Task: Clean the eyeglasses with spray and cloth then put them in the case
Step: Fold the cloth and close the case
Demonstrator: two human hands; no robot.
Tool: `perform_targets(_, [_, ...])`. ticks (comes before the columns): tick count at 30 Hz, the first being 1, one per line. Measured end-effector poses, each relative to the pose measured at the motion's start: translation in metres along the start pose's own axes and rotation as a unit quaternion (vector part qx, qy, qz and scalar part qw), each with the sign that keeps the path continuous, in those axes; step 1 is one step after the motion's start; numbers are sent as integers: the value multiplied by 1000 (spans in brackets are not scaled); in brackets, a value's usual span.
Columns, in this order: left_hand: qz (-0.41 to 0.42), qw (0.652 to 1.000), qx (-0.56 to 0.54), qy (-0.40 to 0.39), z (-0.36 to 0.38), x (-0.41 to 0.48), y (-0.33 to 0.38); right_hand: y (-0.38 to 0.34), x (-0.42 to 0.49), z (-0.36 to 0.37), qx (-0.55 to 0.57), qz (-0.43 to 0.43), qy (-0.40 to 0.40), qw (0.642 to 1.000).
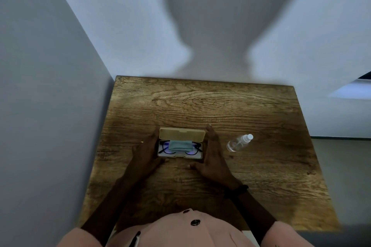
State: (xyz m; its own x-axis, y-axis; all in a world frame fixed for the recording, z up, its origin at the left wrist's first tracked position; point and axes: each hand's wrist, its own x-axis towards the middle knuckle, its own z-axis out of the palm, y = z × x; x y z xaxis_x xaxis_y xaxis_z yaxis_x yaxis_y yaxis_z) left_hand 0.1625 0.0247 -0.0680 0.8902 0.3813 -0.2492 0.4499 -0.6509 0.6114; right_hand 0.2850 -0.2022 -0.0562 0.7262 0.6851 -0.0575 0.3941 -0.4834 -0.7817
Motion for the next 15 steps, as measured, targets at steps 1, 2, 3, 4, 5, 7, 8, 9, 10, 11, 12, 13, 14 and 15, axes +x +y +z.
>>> perform_targets(1, [-4,1000,1,-2,0,1,0,3,3,-1,-8,2,-19,1000])
perform_targets(2, [-6,1000,1,-3,-1,1,0,5,6,-3,-14,7,-41,999])
perform_targets(3, [-5,1000,-2,2,0,0,-1,7,8,-4,-21,10,-58,998])
perform_targets(4, [-1,1000,-5,9,1,0,-3,9,10,-5,-29,12,-65,997])
perform_targets(5, [1,1000,-10,11,1,-1,-4,12,11,-4,-36,13,-64,997])
perform_targets(7, [6,1000,-7,18,1,-3,-3,16,11,-3,-45,9,-45,998])
perform_targets(8, [10,1000,-6,22,0,-4,-1,17,10,-3,-48,0,-30,998])
perform_targets(9, [14,999,-8,30,0,-6,1,18,9,-2,-53,-11,-16,998])
perform_targets(10, [24,999,-15,47,0,-7,2,18,7,-2,-59,-20,-5,998])
perform_targets(11, [35,997,-29,65,0,-8,2,16,5,-1,-66,-30,7,997])
perform_targets(12, [42,995,-48,80,0,-10,2,15,3,-1,-75,-40,15,996])
perform_targets(13, [45,993,-64,89,0,-12,2,14,2,0,-84,-51,24,995])
perform_targets(14, [50,991,-74,98,0,-13,1,13,0,1,-88,-56,32,994])
perform_targets(15, [56,990,-79,105,1,-14,0,12,-1,3,-88,-56,38,994])
